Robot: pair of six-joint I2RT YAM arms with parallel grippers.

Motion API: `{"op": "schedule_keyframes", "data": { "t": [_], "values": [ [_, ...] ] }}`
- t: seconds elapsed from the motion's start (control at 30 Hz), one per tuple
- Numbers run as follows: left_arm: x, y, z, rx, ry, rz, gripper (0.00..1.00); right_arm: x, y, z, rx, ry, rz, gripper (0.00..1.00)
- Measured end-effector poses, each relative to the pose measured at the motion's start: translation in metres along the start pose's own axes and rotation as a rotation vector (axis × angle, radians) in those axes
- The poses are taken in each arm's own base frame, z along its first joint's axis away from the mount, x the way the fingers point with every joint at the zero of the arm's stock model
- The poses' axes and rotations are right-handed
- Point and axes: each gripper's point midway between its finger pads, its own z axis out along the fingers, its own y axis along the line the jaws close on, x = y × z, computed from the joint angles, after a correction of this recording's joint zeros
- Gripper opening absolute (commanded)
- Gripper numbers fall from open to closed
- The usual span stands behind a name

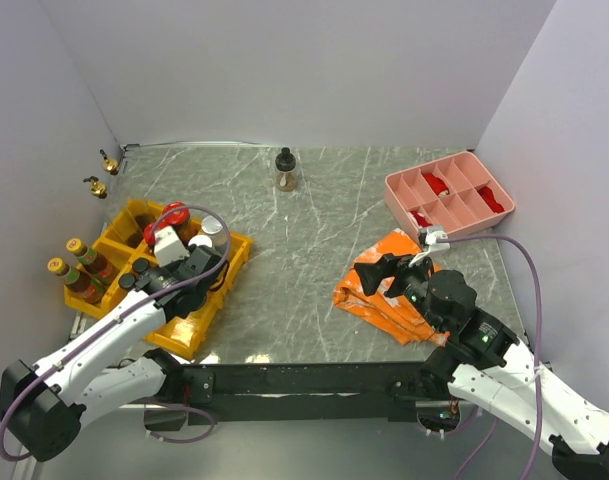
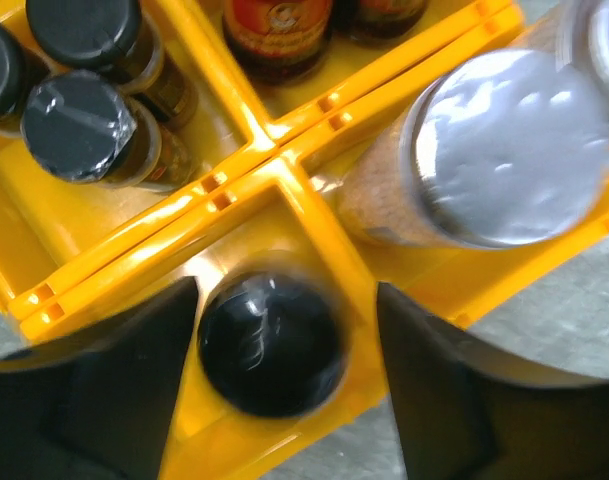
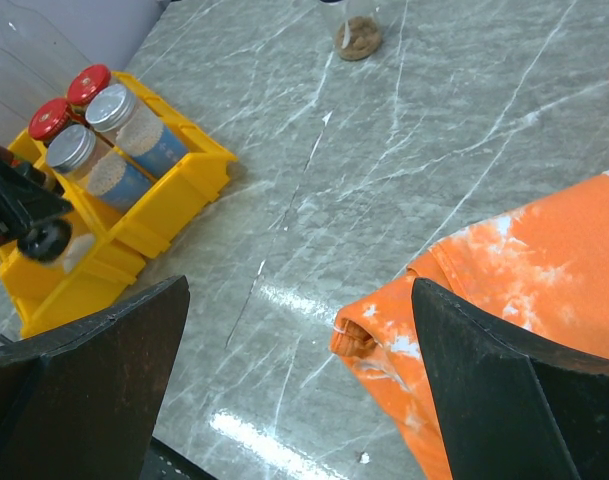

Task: Organize the condiment bottles
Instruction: Place the bottle in the storage box, then pick up the bottle from the center of the board.

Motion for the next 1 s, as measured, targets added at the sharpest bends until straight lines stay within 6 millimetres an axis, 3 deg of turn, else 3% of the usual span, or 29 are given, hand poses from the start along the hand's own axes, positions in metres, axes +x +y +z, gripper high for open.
{"op": "schedule_keyframes", "data": {
  "t": [0.13,0.33,0.57,0.67,0.77,1.0],
  "values": [
    [-0.022,-0.017,-0.012,0.058,-0.026,-0.053,0.92,0.0,0.001,0.0,-0.003,0.002,0.0,1.0],
    [-0.062,-0.041,-0.04,0.182,-0.07,-0.13,0.99,0.001,0.003,-0.001,-0.02,0.005,0.002,1.0],
    [-0.103,-0.085,-0.069,0.362,-0.125,-0.067,0.96,0.002,0.005,-0.002,-0.03,0.013,0.001,1.0],
    [-0.126,-0.123,-0.077,0.428,-0.152,-0.009,0.96,0.002,0.005,-0.001,-0.03,0.014,0.001,1.0],
    [-0.142,-0.175,-0.075,0.497,-0.171,0.078,0.97,0.002,0.006,-0.001,-0.035,0.014,0.001,1.0],
    [-0.14,-0.277,-0.035,0.56,-0.194,0.277,0.98,0.001,0.009,-0.003,-0.054,0.01,-0.003,1.0]
  ]
}}
